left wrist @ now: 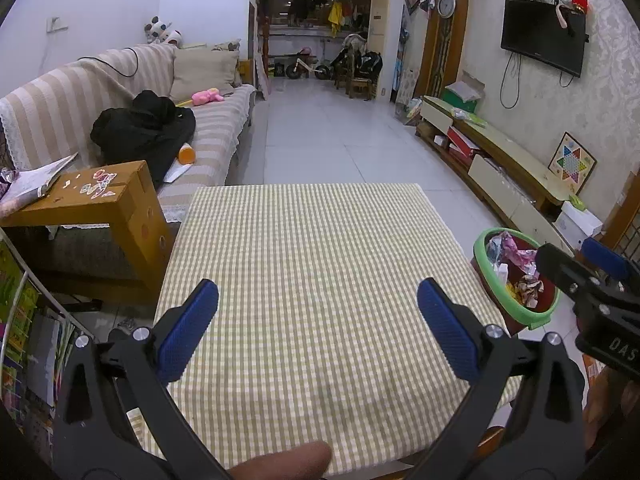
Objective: Collect trash
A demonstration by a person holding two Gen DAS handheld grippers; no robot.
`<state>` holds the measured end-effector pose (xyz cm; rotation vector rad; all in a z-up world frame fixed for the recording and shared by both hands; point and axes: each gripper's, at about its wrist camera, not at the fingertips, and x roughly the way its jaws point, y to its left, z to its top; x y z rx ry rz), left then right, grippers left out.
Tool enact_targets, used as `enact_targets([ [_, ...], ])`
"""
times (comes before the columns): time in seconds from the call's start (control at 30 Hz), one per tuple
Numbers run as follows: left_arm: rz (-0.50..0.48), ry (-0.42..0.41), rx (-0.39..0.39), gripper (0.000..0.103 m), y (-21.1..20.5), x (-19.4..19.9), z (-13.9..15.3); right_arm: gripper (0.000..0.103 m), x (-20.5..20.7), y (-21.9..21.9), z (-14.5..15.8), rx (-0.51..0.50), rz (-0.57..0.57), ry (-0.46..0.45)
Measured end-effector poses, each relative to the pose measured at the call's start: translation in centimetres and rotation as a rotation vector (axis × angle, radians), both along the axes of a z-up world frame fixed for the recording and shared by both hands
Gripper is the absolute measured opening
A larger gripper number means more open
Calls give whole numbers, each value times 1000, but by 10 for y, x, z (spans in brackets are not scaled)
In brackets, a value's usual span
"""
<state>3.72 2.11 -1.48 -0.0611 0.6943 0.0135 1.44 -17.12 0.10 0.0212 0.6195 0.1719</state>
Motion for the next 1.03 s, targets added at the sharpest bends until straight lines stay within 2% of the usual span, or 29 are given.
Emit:
enact_targets([
  [0.53, 13, 15, 3, 98, 2, -1, -1, 96, 1, 1, -3, -4, 2, 8],
  [0.77, 4, -12, -3, 98, 2, -5, 3, 96, 1, 1, -3, -4, 2, 9],
  [1.03, 25, 7, 12, 98, 0, -2, 0, 96, 0, 3, -4, -6, 3, 8],
])
